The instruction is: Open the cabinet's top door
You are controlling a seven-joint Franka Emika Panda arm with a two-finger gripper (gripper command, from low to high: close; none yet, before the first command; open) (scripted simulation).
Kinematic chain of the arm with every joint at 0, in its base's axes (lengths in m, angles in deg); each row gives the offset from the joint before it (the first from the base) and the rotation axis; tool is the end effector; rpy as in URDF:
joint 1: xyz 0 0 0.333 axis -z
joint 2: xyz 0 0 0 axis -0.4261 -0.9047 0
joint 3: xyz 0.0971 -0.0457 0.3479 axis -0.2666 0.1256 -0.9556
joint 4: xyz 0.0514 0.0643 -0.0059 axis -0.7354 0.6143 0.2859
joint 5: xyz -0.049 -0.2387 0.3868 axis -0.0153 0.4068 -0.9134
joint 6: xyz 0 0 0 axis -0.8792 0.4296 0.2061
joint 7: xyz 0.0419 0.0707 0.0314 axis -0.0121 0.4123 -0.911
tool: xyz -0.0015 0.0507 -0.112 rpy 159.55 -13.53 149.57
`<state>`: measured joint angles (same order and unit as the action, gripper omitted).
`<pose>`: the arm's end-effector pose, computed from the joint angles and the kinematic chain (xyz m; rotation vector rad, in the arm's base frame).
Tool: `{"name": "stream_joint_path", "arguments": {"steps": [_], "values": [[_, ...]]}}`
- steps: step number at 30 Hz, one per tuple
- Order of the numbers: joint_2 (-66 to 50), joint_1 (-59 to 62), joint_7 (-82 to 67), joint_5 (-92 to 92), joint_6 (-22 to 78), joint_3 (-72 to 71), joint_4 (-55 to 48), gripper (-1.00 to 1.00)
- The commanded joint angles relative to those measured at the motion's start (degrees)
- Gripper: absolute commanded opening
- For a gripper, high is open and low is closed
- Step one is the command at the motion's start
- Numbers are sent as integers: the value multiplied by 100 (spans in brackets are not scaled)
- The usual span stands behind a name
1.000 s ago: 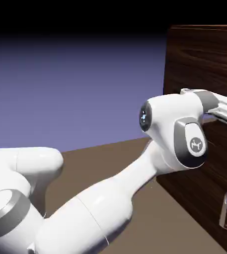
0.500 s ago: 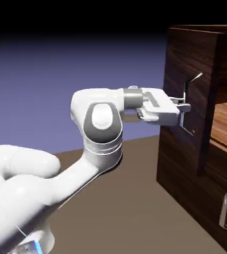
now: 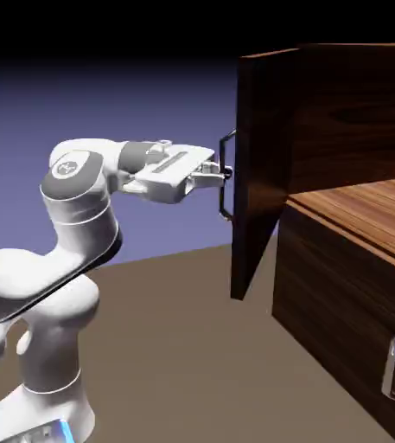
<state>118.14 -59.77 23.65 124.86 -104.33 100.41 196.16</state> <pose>0.2275 -0.0713 0.5599 1.0867 1.1340 0.0332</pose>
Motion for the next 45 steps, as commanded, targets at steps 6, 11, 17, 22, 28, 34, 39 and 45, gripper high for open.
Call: {"name": "stream_joint_path", "arguments": {"steps": [6,11,17,22,28,34,39,45], "values": [[-24,-800,192,-670,1283,-1022,150,-100],[-99,-1836,255,-753,2512,-1407,172,-100],[-1021,-2488,930,-1643,3677,-2305,-42,-100],[-2060,-2477,1650,-2613,4203,-3012,-416,-100],[-3306,-2239,2453,-3656,4693,-3705,-1013,-100],[-4552,-1800,3190,-4582,5160,-4348,-1780,-100],[-5590,-1318,3769,-5249,5612,-4880,-2558,-100],[-6836,-677,4477,-5912,6288,-5515,-3642,-100]]}}
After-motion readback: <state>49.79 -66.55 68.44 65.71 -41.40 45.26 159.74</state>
